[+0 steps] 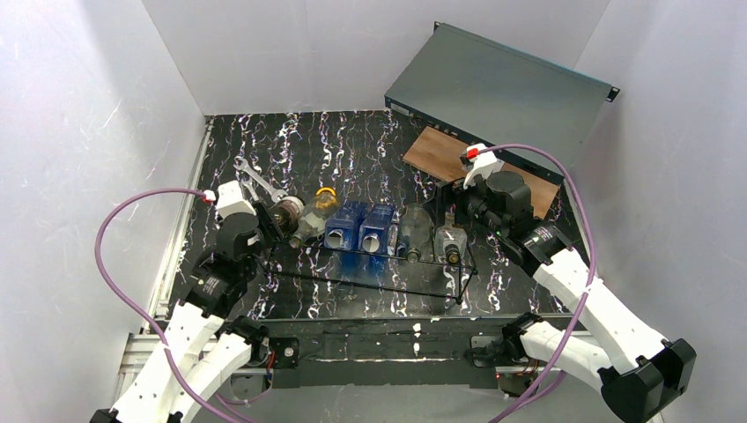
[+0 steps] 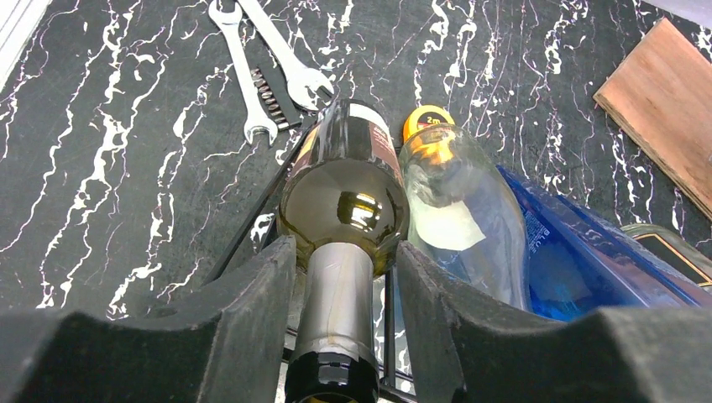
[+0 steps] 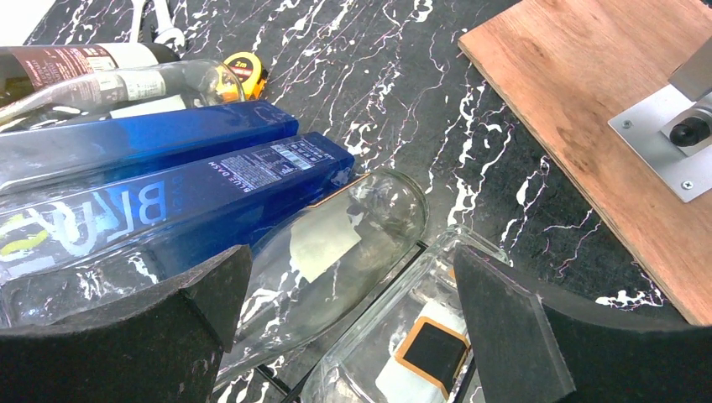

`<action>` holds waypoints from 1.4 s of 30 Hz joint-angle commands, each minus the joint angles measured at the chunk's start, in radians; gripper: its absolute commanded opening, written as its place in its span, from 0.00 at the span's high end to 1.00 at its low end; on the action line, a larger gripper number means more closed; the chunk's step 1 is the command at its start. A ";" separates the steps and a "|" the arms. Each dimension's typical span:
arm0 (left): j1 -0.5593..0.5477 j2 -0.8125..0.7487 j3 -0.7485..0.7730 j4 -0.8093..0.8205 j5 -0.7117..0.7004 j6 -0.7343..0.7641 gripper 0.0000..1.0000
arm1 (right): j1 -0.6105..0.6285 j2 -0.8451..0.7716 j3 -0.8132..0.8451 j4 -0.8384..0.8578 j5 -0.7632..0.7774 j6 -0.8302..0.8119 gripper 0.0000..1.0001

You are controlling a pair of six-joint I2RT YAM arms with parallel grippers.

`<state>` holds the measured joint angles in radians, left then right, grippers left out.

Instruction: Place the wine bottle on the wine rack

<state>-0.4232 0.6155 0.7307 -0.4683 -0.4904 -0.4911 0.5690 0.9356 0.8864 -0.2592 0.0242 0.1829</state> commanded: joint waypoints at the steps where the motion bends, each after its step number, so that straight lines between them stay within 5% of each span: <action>1: 0.000 0.010 -0.013 -0.163 -0.018 -0.012 0.52 | -0.004 -0.018 0.030 0.033 0.013 -0.011 0.00; 25: 0.000 0.028 0.264 -0.201 -0.018 0.103 0.02 | -0.004 -0.005 0.173 -0.020 0.018 -0.038 0.00; 42: 0.000 0.177 0.643 -0.017 -0.025 0.367 0.02 | -0.004 -0.091 0.408 -0.074 0.312 -0.143 0.00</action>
<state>-0.4232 0.7578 1.3014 -0.5541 -0.5156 -0.2100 0.5690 0.9066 1.2125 -0.3511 0.2039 0.0803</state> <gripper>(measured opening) 0.983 0.997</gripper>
